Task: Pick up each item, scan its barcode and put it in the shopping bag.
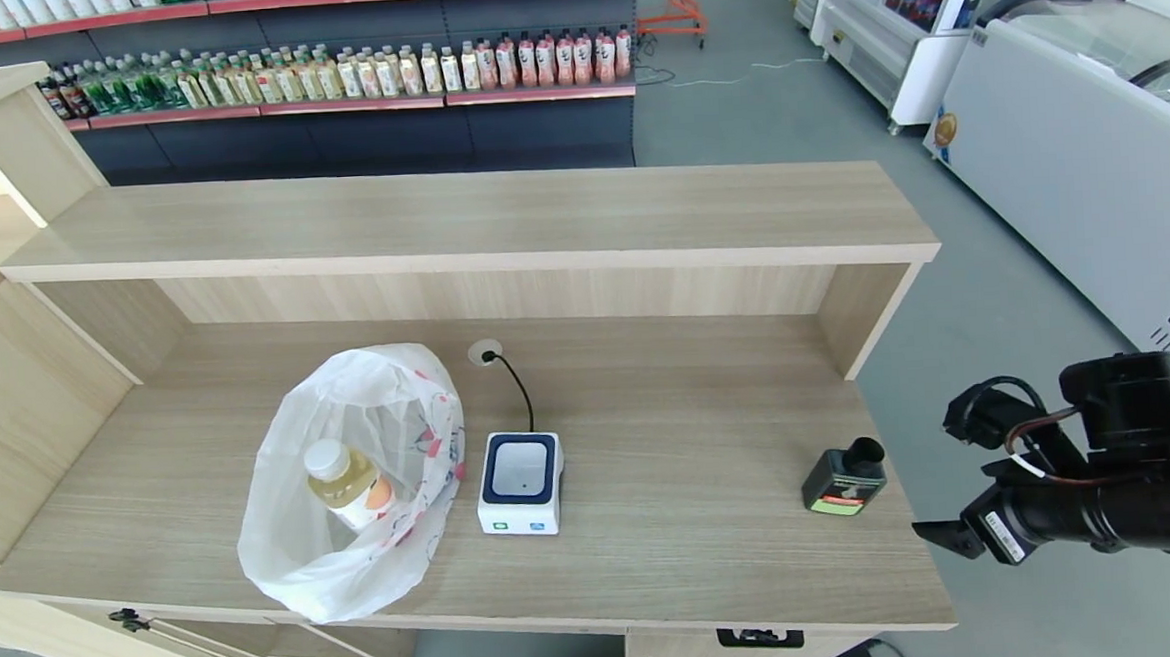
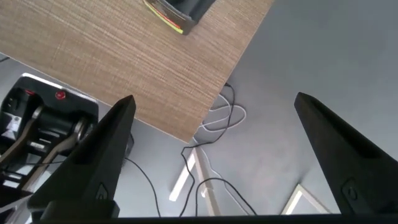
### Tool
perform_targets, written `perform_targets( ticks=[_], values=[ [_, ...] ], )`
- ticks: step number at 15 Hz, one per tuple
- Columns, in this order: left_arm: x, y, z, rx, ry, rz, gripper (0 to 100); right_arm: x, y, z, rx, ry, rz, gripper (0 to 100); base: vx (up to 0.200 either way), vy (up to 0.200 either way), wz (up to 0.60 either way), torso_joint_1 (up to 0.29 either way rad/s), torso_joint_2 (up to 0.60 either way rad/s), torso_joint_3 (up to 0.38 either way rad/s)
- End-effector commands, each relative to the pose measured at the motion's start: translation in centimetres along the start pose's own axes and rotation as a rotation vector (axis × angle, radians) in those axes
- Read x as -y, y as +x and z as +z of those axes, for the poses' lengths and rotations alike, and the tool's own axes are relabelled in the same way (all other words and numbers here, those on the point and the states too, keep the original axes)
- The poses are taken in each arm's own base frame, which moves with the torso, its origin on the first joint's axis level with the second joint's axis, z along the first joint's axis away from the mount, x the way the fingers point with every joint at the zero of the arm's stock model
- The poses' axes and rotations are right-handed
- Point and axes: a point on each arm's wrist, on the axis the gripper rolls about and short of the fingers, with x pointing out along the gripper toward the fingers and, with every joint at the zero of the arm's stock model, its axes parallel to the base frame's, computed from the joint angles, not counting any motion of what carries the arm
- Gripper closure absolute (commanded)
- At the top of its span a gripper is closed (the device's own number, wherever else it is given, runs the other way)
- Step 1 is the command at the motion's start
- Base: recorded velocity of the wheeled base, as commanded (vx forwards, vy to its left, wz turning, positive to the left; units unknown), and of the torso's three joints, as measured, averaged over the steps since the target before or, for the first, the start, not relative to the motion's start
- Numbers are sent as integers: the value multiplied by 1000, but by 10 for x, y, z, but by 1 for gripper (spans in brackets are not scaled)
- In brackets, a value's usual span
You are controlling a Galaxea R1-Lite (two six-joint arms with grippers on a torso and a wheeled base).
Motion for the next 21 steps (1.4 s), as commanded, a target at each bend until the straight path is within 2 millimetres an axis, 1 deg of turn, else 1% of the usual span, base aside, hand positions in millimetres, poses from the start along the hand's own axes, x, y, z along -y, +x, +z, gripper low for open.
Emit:
perform_targets(
  ticks=[1,4,7,11,16,20,21],
  values=[
    [0,0,0,0,0,0,0,-2,22,1,-20,-5,55,0,0,0,0,0,0,0],
    [0,0,0,0,0,0,0,-2,39,15,13,-26,85,0,0,0,0,0,0,0],
    [0,0,0,0,0,0,0,-4,51,21,22,-36,113,0,0,0,0,0,0,0],
    [0,0,0,0,0,0,0,-8,72,32,35,-58,134,0,0,0,0,0,0,0],
    [0,0,0,0,0,0,0,-17,84,37,35,-80,160,0,0,0,0,0,0,0],
    [0,0,0,0,0,0,0,-24,96,40,76,-107,154,0,0,0,0,0,0,0],
    [0,0,0,0,0,0,0,-24,98,39,77,-116,155,100,0,0,0,0,0,0]
  ],
)
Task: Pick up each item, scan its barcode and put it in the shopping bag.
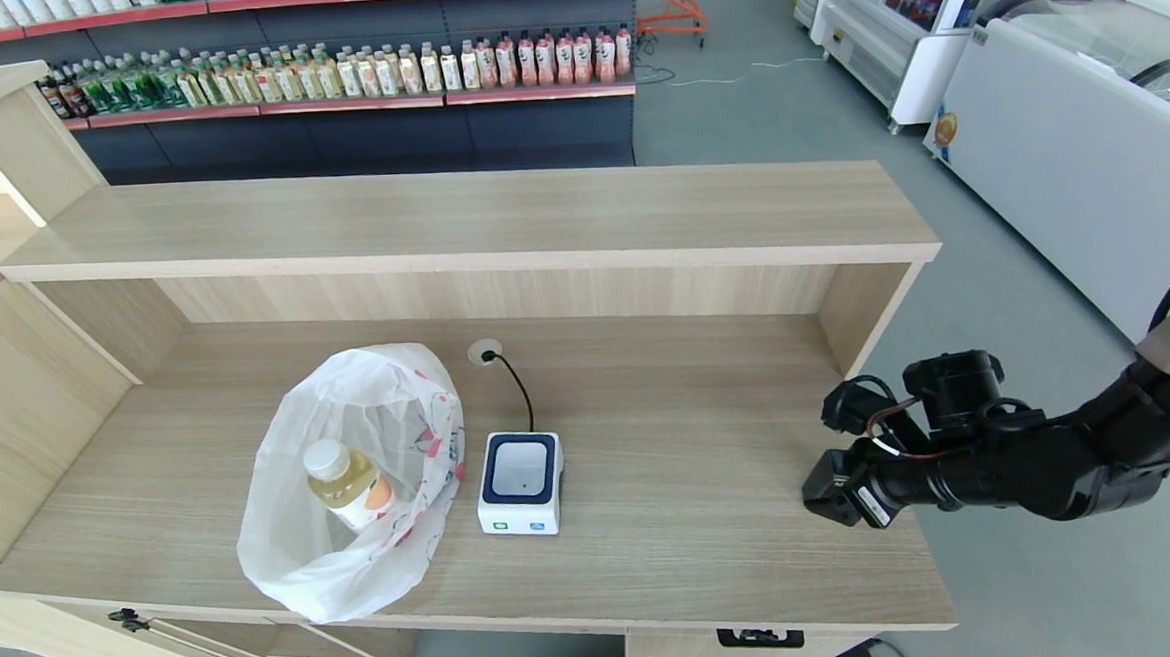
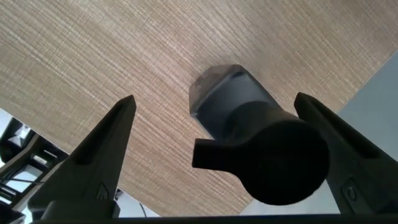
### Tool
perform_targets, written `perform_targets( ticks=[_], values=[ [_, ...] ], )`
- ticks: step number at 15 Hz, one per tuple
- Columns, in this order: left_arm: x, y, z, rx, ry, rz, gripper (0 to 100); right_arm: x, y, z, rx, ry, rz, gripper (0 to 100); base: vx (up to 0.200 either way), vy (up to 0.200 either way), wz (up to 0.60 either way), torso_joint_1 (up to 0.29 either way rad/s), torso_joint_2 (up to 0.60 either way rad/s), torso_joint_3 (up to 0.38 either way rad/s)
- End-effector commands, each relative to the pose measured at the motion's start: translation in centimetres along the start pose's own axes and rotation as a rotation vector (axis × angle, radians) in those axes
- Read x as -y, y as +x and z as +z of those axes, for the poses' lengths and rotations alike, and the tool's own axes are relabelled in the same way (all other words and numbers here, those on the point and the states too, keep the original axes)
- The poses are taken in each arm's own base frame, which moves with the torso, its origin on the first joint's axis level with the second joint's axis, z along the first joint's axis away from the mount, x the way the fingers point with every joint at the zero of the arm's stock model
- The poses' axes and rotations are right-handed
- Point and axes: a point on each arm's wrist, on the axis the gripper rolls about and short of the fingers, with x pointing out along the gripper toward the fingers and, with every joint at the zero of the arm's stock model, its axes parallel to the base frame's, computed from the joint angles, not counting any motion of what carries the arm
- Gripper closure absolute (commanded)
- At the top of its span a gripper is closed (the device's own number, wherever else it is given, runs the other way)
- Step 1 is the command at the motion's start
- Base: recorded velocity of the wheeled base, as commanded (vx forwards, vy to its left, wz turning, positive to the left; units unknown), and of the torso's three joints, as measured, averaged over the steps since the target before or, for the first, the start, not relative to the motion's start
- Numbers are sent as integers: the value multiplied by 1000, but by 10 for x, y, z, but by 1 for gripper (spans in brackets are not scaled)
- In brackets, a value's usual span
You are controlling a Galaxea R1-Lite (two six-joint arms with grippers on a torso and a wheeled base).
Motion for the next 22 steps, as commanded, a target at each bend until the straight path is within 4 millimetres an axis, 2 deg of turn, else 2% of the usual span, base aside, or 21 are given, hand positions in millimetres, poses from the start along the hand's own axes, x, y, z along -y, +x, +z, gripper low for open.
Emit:
perform_targets(
  ticks=[1,6,9,11,14,16,18,20,22],
  values=[
    [0,0,0,0,0,0,0,-2,5,-3,-13,-6,12,100,0,0,0,0,0,0],
    [0,0,0,0,0,0,0,0,-4,2,10,-11,-11,100,0,0,0,0,0,0],
    [0,0,0,0,0,0,0,5,-37,15,72,-68,-70,100,0,0,0,0,0,0],
    [0,0,0,0,0,0,0,14,-69,11,87,-134,-138,100,0,0,0,0,0,0],
    [0,0,0,0,0,0,0,11,-109,3,106,-194,-199,100,0,0,0,0,0,0],
    [0,0,0,0,0,0,0,9,-136,5,161,-350,-232,100,0,0,0,0,0,0],
    [0,0,0,0,0,0,0,4,-153,10,316,-549,-148,100,0,0,0,0,0,0],
    [0,0,0,0,0,0,0,-1,-163,14,521,-868,-67,100,0,0,0,0,0,0],
    [0,0,0,0,0,0,0,-9,-163,14,721,-1217,-7,100,0,0,0,0,0,0]
  ],
)
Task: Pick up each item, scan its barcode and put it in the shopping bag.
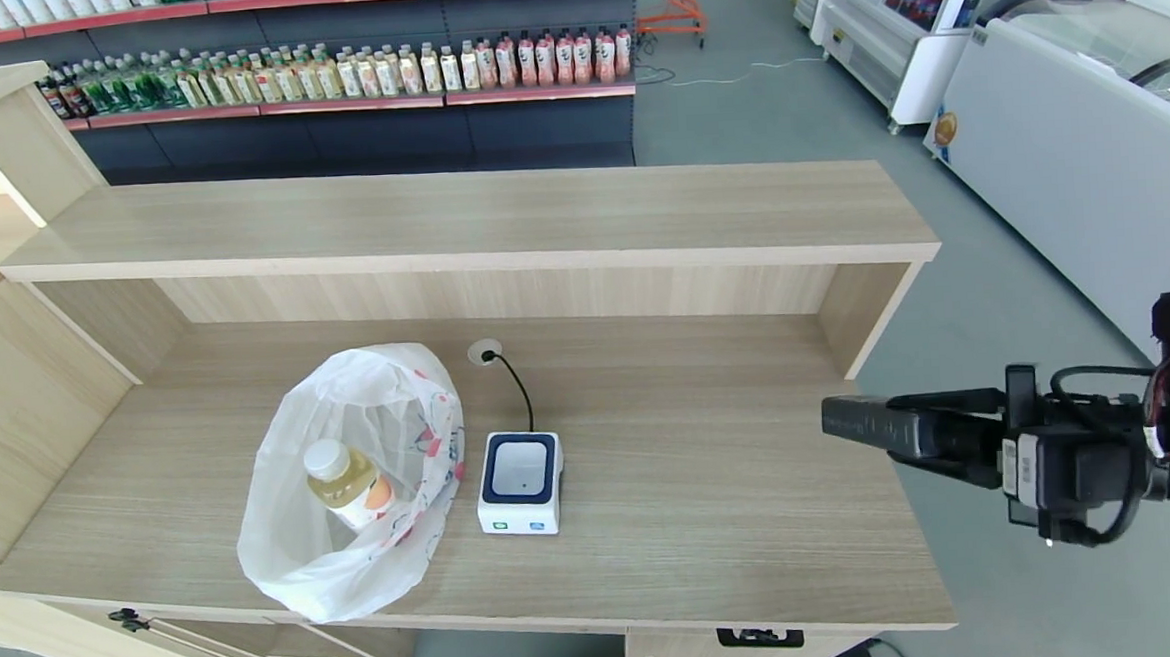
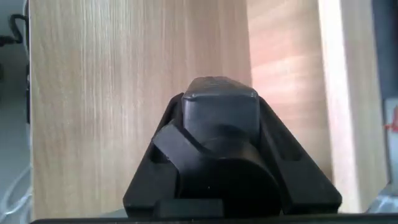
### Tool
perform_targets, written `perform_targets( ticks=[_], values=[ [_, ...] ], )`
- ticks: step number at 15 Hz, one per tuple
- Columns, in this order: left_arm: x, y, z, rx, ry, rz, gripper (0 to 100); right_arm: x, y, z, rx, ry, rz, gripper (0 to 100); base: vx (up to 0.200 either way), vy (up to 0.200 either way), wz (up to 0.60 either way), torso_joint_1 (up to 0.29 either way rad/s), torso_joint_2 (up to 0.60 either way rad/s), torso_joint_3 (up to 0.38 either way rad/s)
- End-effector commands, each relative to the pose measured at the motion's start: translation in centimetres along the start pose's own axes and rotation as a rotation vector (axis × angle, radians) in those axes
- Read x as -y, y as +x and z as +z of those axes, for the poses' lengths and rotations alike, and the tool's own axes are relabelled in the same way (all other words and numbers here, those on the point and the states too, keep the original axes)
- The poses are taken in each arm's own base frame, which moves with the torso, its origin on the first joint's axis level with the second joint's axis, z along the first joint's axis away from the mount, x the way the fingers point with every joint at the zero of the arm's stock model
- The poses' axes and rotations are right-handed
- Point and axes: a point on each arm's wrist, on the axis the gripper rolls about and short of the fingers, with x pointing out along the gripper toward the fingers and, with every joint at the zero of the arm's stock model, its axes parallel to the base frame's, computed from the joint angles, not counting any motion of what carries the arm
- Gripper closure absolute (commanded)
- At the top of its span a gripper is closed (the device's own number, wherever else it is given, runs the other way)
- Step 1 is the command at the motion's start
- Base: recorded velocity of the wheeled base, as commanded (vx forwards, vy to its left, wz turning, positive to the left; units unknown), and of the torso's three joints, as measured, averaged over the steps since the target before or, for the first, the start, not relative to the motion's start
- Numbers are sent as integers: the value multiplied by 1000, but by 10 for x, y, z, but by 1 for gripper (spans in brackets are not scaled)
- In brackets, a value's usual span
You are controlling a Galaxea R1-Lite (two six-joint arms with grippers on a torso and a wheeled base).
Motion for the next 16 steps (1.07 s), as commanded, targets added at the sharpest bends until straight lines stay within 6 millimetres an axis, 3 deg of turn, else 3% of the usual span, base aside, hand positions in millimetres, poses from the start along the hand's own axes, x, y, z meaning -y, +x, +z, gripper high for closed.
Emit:
perform_targets(
  ticks=[1,2,4,6,12,16],
  values=[
    [0,0,0,0,0,0,0,3,-5,14,161,-240,-13,100,0,0,0,0,0,0],
    [0,0,0,0,0,0,0,2,5,26,277,-476,-19,100,0,0,0,0,0,0],
    [0,0,0,0,0,0,0,-15,29,47,503,-669,2,100,0,0,0,0,0,0],
    [0,0,0,0,0,0,0,-26,40,68,641,-812,10,100,0,0,0,0,0,0],
    [0,0,0,0,0,0,0,-42,76,87,900,-904,-52,100,0,0,0,0,0,0],
    [0,0,0,0,0,0,0,-38,103,78,909,-939,-66,100,0,0,0,0,0,0]
  ],
)
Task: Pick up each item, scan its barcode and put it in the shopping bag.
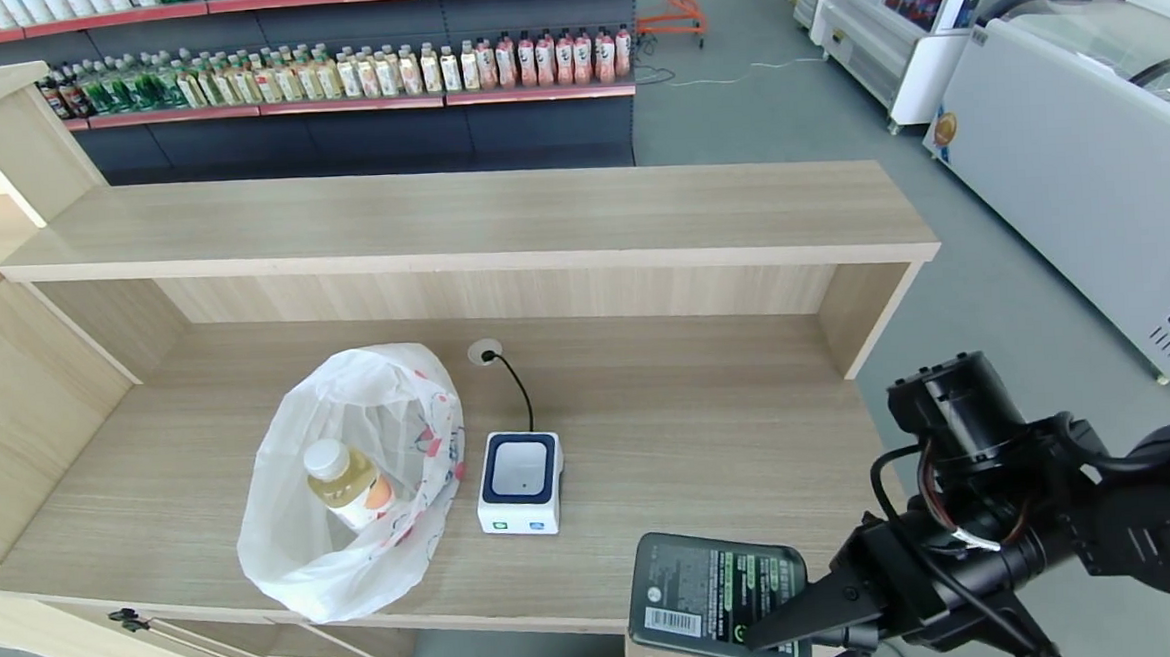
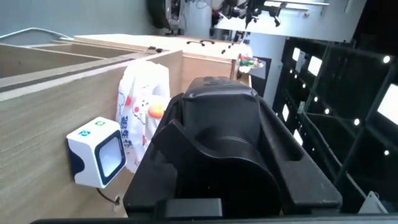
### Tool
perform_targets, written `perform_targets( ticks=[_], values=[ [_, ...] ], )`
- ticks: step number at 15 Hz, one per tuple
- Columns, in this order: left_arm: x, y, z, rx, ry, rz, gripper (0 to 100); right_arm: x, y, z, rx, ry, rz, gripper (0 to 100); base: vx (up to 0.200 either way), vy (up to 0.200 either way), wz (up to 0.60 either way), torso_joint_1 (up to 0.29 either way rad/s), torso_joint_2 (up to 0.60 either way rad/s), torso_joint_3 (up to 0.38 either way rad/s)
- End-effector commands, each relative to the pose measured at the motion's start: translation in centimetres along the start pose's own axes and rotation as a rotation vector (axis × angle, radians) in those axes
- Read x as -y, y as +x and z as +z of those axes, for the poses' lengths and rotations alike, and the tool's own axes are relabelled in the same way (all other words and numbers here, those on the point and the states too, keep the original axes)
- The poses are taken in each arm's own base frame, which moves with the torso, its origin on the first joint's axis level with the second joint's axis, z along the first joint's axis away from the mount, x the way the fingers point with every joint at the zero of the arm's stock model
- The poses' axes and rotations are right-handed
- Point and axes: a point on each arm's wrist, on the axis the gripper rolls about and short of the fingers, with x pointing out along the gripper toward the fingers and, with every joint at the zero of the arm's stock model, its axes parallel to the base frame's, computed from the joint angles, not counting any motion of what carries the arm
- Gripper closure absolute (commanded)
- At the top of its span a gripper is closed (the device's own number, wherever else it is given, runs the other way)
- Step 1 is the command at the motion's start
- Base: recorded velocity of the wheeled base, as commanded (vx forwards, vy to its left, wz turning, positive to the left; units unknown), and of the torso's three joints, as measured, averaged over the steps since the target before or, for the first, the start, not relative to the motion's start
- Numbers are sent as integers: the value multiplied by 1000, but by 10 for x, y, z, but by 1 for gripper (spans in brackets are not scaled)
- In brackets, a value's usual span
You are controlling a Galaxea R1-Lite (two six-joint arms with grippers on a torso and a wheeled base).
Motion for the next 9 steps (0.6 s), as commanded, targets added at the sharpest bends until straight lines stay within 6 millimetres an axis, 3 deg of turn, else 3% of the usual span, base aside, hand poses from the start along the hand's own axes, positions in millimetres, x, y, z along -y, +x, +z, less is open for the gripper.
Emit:
perform_targets(
  ticks=[1,9],
  values=[
    [0,0,0,0,0,0,0,-13,8,-14,10,6,0,100,0,0,0,0,0,0],
    [0,0,0,0,0,0,0,-16,31,-26,69,-58,-50,100,0,0,0,0,0,0]
  ],
)
